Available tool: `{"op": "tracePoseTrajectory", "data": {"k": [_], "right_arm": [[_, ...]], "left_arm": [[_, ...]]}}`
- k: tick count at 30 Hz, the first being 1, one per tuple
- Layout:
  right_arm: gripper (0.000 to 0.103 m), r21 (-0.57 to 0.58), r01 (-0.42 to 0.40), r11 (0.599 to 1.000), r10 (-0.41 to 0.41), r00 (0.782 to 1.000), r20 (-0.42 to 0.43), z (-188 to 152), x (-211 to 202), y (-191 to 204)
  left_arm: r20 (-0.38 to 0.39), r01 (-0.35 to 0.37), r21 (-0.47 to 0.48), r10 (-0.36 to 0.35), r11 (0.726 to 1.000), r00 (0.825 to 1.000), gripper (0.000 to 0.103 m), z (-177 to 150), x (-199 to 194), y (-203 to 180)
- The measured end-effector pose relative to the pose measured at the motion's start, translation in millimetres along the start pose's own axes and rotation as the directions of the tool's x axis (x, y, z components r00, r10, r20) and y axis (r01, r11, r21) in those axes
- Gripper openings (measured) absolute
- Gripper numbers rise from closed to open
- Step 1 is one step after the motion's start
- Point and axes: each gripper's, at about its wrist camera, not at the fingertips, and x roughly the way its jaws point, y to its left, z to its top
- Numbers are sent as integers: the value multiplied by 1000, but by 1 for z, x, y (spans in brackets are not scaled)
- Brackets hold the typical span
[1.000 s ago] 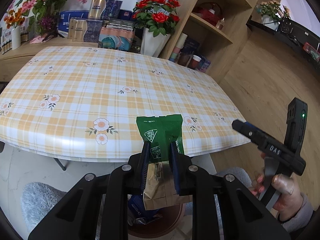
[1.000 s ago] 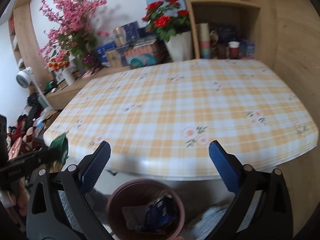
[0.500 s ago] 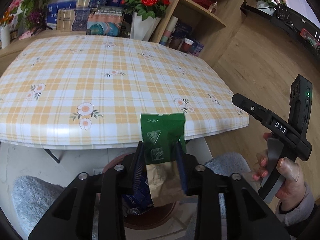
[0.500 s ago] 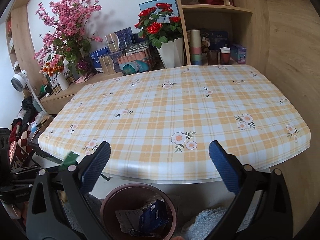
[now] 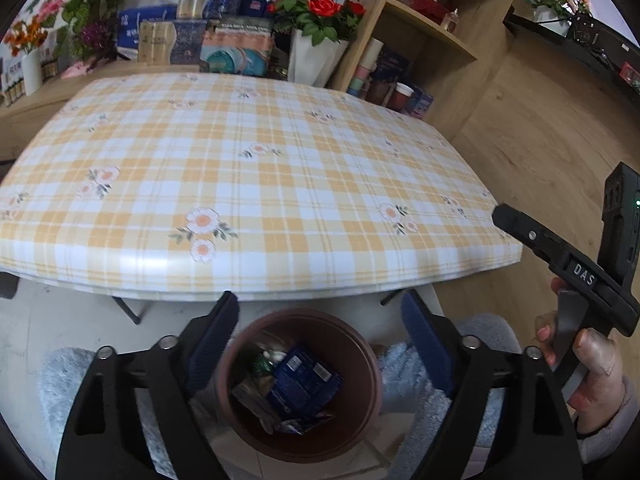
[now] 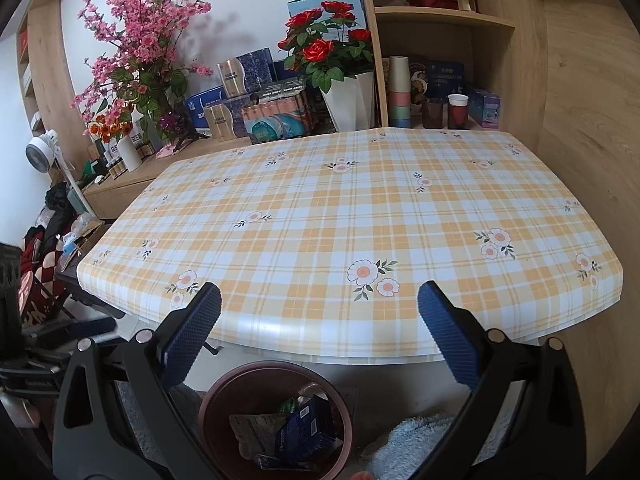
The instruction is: Collect trash
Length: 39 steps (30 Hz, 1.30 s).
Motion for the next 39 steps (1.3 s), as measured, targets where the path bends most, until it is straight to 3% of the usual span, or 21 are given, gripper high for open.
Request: {"op": "tracePoseTrajectory", "data": {"k": [5,9,14,20,27,31,39], "right_arm": [[97,-28,5,1000,-5,1000,13,14,-7,5],[97,-79,18,997,-15,999,45,35,-20,11],[97,-135,37,990,-21,993,114,68,-43,20],[97,-163,49,985,-19,984,179,96,-66,28],[97,-176,37,984,-1,980,200,110,-77,37],[97,-182,35,983,1,981,193,111,-77,41],[97,-184,33,982,4,981,194,109,-78,45]], "left_arm": [[103,-120,70,113,990,988,95,22,-20,-2],[213,-226,122,196,967,957,97,50,-43,-6],[342,-269,174,198,947,919,97,85,-80,-14],[431,-297,204,187,933,883,97,112,-114,-25],[443,-258,195,150,946,884,97,121,-134,-28],[464,-298,192,181,935,867,97,118,-138,-32],[471,-292,197,171,936,865,97,117,-139,-34]]}}
